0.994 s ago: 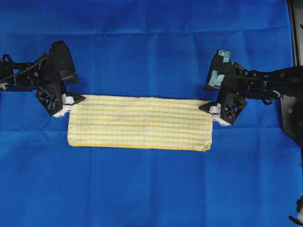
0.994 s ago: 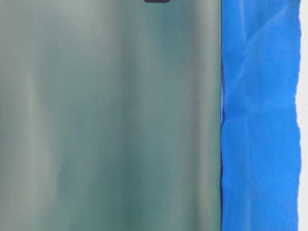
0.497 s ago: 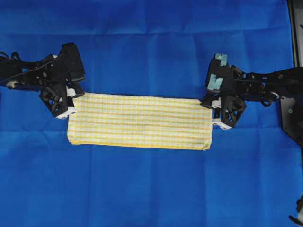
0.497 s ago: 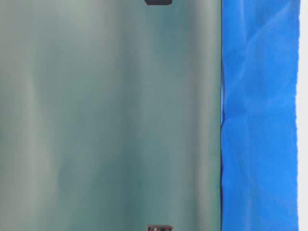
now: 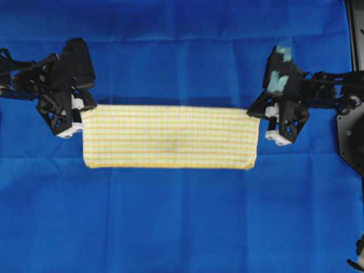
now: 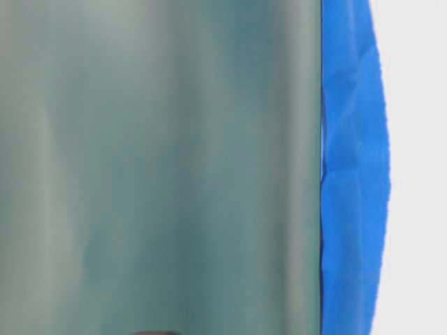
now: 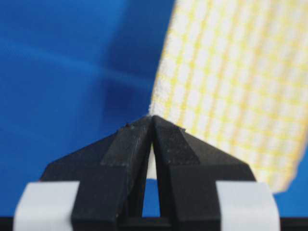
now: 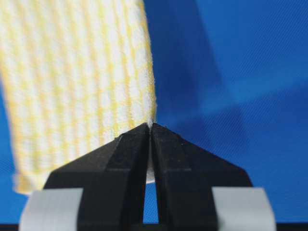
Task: Fold the yellow towel.
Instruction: 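Lift the strip and swing it vertical, right gripper up, left down, then lay the strip down vertically on the table and open both grippers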
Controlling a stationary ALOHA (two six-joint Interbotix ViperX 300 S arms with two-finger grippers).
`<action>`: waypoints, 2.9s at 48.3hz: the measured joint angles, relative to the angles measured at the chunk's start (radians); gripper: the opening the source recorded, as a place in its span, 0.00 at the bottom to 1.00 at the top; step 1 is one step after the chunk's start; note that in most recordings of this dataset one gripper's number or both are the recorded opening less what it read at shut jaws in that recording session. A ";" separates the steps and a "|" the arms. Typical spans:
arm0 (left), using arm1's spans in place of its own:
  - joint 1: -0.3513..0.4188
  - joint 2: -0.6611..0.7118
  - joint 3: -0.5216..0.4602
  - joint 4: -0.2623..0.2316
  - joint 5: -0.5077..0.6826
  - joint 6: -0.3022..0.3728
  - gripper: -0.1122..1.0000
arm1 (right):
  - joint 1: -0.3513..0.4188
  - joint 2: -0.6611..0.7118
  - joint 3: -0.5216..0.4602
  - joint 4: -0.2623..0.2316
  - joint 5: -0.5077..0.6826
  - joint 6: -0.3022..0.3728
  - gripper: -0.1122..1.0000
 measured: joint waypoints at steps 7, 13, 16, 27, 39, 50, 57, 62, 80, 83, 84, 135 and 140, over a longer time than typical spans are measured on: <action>0.000 -0.084 0.003 0.000 0.009 -0.011 0.11 | -0.009 -0.083 -0.009 -0.025 0.029 0.002 0.12; -0.012 -0.118 0.020 -0.003 0.005 -0.026 0.11 | -0.012 -0.107 -0.009 -0.031 0.032 0.002 0.12; -0.031 -0.124 0.026 -0.003 -0.006 -0.051 0.11 | -0.017 -0.107 -0.011 -0.032 0.026 0.002 0.12; -0.141 -0.121 0.028 -0.003 -0.086 -0.121 0.11 | -0.114 -0.057 -0.040 -0.037 -0.034 0.002 0.12; -0.270 -0.100 0.028 -0.003 -0.207 -0.216 0.11 | -0.241 0.072 -0.132 -0.051 -0.100 0.003 0.12; -0.327 -0.029 -0.002 -0.002 -0.311 -0.233 0.11 | -0.307 0.186 -0.247 -0.069 -0.138 0.003 0.12; -0.342 0.048 -0.074 -0.003 -0.382 -0.233 0.11 | -0.330 0.242 -0.316 -0.087 -0.140 0.002 0.12; -0.342 0.117 -0.149 -0.003 -0.399 -0.233 0.11 | -0.344 0.276 -0.357 -0.101 -0.140 0.000 0.12; -0.341 0.347 -0.428 -0.003 -0.391 -0.224 0.11 | -0.380 0.319 -0.426 -0.141 -0.137 -0.003 0.12; -0.341 0.379 -0.468 -0.003 -0.387 -0.224 0.11 | -0.383 0.321 -0.430 -0.146 -0.137 -0.003 0.12; -0.341 0.388 -0.480 -0.003 -0.383 -0.222 0.11 | -0.383 0.322 -0.430 -0.147 -0.137 -0.003 0.12; -0.330 0.594 -0.750 0.006 -0.379 -0.124 0.11 | -0.434 0.241 -0.342 -0.173 -0.120 -0.009 0.12; -0.330 0.595 -0.750 0.006 -0.382 -0.123 0.11 | -0.434 0.242 -0.342 -0.173 -0.110 -0.011 0.12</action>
